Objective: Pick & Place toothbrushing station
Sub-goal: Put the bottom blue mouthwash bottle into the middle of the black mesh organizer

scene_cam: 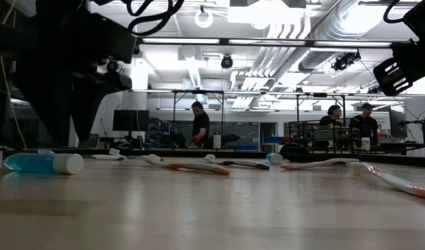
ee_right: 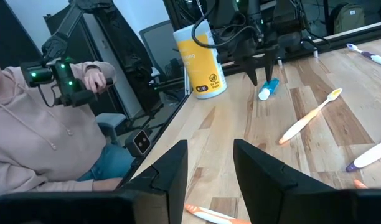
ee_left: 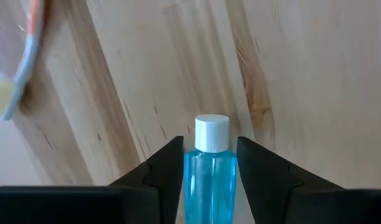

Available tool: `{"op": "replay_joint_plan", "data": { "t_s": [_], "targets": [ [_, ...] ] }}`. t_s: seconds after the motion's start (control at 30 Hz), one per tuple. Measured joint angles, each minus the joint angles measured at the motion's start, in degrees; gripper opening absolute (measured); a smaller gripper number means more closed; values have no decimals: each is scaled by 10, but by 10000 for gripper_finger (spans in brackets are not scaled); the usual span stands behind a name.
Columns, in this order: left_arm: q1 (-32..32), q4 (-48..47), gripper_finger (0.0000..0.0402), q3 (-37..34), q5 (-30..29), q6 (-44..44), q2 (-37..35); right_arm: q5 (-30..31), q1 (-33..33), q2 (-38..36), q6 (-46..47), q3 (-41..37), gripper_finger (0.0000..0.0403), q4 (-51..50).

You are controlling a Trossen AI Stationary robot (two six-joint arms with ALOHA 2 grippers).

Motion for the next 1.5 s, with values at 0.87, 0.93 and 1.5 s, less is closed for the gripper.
{"op": "replay_joint_plan", "data": {
  "t_s": [0.87, 0.93, 1.5],
  "targets": [
    [1, 24, 173, 0, 29, 10, 54, -11, 0, 0, 0, 0, 121, 0],
    [3, 28, 173, -2, 29, 10, 59, -11, 0, 0, 0, 0, 121, 0],
    [9, 33, 155, -19, 27, -3, 65, -14, 0, 0, 0, 0, 121, 0]
  ]
}}
